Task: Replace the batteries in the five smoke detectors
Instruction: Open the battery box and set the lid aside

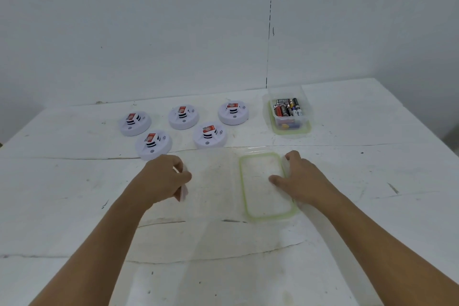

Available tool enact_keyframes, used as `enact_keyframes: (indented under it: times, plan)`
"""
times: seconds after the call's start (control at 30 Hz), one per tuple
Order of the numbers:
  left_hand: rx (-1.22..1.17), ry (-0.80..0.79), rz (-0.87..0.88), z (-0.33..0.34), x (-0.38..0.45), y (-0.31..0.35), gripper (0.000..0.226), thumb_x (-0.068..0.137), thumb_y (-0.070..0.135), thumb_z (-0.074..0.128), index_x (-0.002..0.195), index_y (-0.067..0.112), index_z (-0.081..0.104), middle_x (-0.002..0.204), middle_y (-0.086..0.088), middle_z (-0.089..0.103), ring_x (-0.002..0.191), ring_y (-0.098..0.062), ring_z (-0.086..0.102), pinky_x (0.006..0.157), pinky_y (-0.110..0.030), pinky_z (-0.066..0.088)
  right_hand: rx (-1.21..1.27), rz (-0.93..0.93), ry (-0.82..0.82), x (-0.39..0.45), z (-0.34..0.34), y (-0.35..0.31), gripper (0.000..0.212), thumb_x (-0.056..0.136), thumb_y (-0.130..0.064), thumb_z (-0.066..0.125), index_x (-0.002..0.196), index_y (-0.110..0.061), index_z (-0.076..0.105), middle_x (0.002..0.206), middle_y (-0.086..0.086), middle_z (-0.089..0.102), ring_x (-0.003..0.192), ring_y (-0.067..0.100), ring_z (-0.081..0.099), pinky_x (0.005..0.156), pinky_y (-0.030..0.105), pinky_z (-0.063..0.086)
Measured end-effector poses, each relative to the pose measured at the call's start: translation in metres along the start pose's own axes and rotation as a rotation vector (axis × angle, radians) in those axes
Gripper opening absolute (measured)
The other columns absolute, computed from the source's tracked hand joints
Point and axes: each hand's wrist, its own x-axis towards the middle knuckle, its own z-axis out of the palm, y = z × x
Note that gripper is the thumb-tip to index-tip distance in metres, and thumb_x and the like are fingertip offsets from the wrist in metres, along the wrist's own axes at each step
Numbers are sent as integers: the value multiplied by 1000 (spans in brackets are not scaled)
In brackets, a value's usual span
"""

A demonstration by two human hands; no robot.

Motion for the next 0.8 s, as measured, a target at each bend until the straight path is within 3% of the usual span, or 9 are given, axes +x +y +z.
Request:
enact_keyframes:
  times: [0.13, 0.27, 0.5, 0.63, 0.8]
  plan:
    - [-87, 17, 53, -4, -2, 14, 11, 97, 19, 65, 95, 8, 65, 73, -5, 78, 55, -10, 68, 65, -29, 55, 25, -16, 14, 0, 0, 1, 69, 92, -52, 69, 142, -16, 37, 105, -1, 56, 98, 21, 59, 86, 38, 53]
    - [-167, -30, 105, 7, -2, 39, 11, 94, 17, 65, 94, 6, 65, 72, -7, 78, 59, -15, 68, 71, -36, 57, 45, -24, 29, 1, -1, 5, 70, 90, -54, 70, 141, -19, 38, 92, -9, 52, 84, 15, 58, 74, 35, 49]
    - [-159, -124, 167, 48, 0, 82, 9, 91, 15, 63, 89, 7, 57, 62, -4, 74, 42, -5, 58, 47, -17, 43, 284, 23, -17, 6, -7, 18, 42, 94, -50, 66, 127, -30, 50, 103, 1, 67, 78, 18, 65, 65, 31, 51]
    - [-90, -121, 157, 65, 4, 86, 16, 88, 21, 66, 85, 8, 58, 55, 1, 71, 50, -10, 61, 56, -25, 45, 351, 17, -25, 5, -8, 22, 36, 93, -48, 68, 123, -35, 54, 104, -2, 69, 87, 20, 70, 67, 31, 55]
    - [-50, -44, 166, 71, 1, 84, 16, 84, 21, 63, 80, 8, 55, 57, -4, 72, 55, -14, 61, 52, -22, 42, 435, 43, -12, 9, -7, 25, 33, 97, -43, 67, 127, -34, 57, 100, 0, 66, 68, 19, 65, 62, 27, 52]
